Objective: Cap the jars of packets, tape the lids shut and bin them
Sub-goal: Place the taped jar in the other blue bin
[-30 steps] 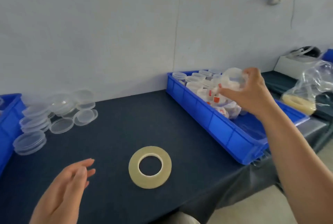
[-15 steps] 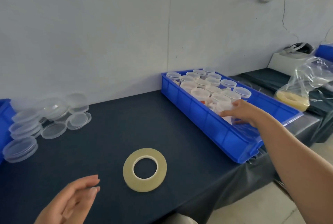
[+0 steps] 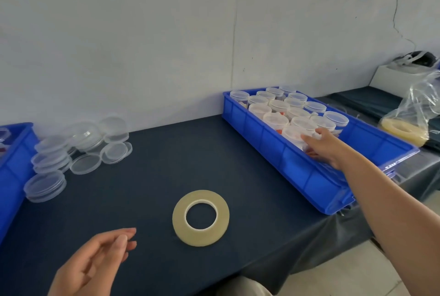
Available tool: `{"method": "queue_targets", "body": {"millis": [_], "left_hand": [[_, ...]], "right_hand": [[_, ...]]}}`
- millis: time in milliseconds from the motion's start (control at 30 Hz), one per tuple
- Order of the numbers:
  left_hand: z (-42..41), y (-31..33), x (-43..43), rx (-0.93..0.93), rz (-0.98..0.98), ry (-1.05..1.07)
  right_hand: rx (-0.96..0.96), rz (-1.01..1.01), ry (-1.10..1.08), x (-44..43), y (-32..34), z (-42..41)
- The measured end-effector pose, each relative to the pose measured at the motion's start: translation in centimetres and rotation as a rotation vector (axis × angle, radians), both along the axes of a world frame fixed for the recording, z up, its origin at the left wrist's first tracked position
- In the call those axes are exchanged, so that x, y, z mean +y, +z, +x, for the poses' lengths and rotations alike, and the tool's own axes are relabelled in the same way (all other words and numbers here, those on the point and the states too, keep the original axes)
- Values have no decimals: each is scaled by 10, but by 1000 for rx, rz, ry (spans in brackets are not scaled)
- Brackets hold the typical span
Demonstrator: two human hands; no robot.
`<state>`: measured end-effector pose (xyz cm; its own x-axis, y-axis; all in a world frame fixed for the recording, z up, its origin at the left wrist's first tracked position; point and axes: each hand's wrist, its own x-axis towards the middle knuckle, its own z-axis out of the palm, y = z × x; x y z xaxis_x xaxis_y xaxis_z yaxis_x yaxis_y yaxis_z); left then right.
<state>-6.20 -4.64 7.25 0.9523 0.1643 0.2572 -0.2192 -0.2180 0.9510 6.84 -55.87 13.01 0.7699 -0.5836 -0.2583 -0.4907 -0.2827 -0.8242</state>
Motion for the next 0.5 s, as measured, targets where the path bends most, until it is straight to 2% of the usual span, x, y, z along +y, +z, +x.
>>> {"method": "queue_targets", "body": {"millis": [67, 133, 200, 267, 333, 400, 500], "left_hand": [[-1, 1, 4, 15, -3, -10], [-2, 1, 10, 53, 1, -30], [-3, 0, 15, 95, 18, -42], [-2, -4, 18, 116, 41, -31], [-3, -5, 17, 146, 64, -30], [-5, -6, 15, 186, 87, -56], [-12, -7, 15, 199, 142, -86]], "right_hand": [[43, -105, -22, 8, 5, -2], [5, -348, -57, 16, 13, -7], [-167, -515, -38, 39, 20, -11], [-377, -500, 52, 79, 23, -16], [-529, -414, 208, 129, 21, -25], [-547, -390, 436, 185, 13, -38], [-499, -554, 802, 262, -22, -55]]}}
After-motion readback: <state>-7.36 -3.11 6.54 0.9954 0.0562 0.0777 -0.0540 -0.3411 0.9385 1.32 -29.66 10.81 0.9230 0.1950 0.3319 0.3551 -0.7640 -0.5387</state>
